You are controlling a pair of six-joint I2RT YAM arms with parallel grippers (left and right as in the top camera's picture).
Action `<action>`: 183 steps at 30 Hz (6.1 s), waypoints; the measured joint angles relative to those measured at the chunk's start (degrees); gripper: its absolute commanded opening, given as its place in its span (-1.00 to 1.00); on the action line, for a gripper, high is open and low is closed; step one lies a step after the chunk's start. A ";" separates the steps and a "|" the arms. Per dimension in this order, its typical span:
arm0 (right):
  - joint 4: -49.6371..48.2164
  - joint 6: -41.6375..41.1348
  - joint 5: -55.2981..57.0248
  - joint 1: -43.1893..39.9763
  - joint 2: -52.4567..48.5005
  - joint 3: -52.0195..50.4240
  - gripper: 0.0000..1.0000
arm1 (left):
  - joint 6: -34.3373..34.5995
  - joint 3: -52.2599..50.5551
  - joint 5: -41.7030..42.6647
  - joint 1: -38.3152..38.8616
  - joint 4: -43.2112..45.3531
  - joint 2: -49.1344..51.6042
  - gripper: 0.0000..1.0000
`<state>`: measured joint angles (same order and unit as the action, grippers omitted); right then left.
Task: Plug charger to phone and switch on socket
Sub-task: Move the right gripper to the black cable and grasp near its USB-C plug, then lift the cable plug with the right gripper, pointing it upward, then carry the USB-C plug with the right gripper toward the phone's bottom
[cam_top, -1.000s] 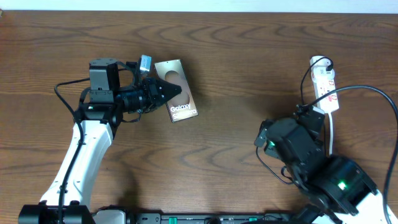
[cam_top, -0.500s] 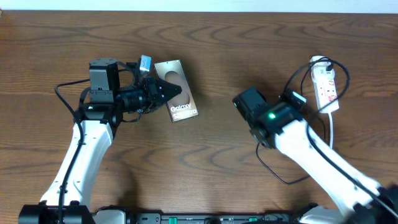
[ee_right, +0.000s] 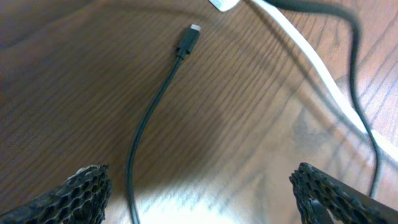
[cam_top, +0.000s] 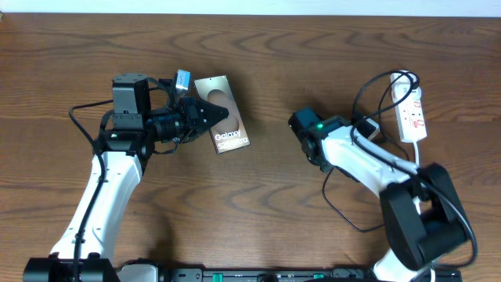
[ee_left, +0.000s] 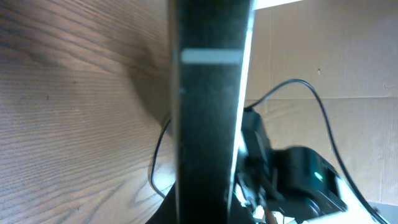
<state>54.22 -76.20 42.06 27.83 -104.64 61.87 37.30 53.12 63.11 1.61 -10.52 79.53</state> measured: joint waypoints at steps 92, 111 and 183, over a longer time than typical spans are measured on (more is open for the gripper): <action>-17.64 33.48 -32.33 -6.62 -10.49 12.13 -0.09 | -0.26 0.00 -0.70 0.00 0.00 -0.02 -0.85; -18.23 31.04 -31.19 -6.60 -10.47 11.63 -0.70 | -0.26 0.00 -0.70 0.00 0.00 -0.02 -0.85; 0.74 63.36 -60.48 15.26 29.38 9.75 -0.97 | 7.39 -0.17 2.56 4.90 21.84 0.00 -0.85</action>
<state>54.96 -12.84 -18.41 43.09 -75.26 71.61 44.69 52.95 65.67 6.50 11.31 79.53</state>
